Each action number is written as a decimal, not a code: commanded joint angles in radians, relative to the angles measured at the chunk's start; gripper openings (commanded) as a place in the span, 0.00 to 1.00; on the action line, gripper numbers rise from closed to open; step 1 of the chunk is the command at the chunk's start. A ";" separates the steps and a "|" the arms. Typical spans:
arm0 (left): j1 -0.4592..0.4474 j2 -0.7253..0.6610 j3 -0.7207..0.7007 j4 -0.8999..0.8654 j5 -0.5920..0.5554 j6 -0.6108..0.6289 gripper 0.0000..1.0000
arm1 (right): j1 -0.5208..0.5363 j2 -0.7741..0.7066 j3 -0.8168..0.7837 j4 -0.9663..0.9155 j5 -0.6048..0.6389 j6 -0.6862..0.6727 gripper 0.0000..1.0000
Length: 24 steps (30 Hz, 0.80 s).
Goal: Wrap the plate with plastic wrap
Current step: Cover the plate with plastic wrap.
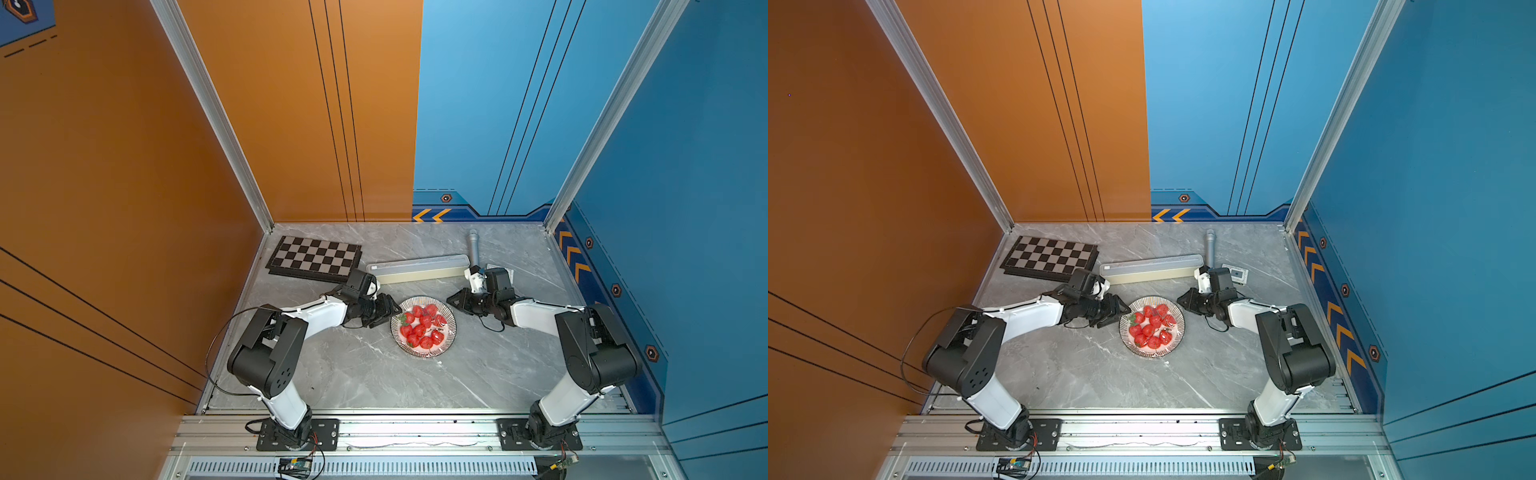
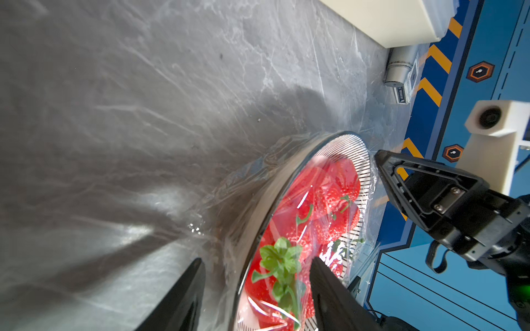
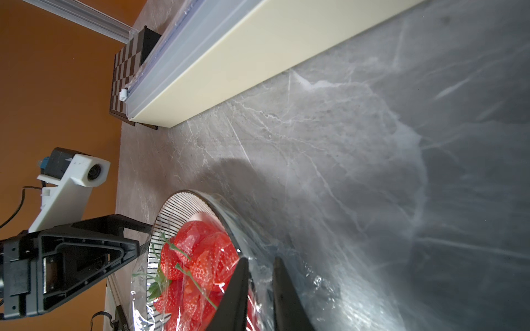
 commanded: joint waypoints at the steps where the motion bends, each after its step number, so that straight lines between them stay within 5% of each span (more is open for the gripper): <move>1: -0.007 0.017 0.006 0.005 0.016 0.000 0.58 | 0.001 0.023 -0.014 -0.009 0.017 -0.017 0.16; 6: -0.010 0.018 0.003 0.005 0.013 -0.002 0.52 | 0.004 0.022 -0.027 -0.036 0.036 -0.035 0.05; 15: -0.023 0.017 -0.003 0.008 0.004 -0.012 0.40 | 0.028 0.008 -0.098 0.021 0.033 -0.006 0.06; 20: -0.017 0.008 0.000 0.011 -0.006 -0.007 0.42 | 0.068 0.005 -0.130 0.044 0.055 0.001 0.14; 24: 0.008 -0.021 -0.001 0.009 -0.007 0.004 0.54 | 0.036 -0.074 -0.154 -0.009 0.096 -0.021 0.18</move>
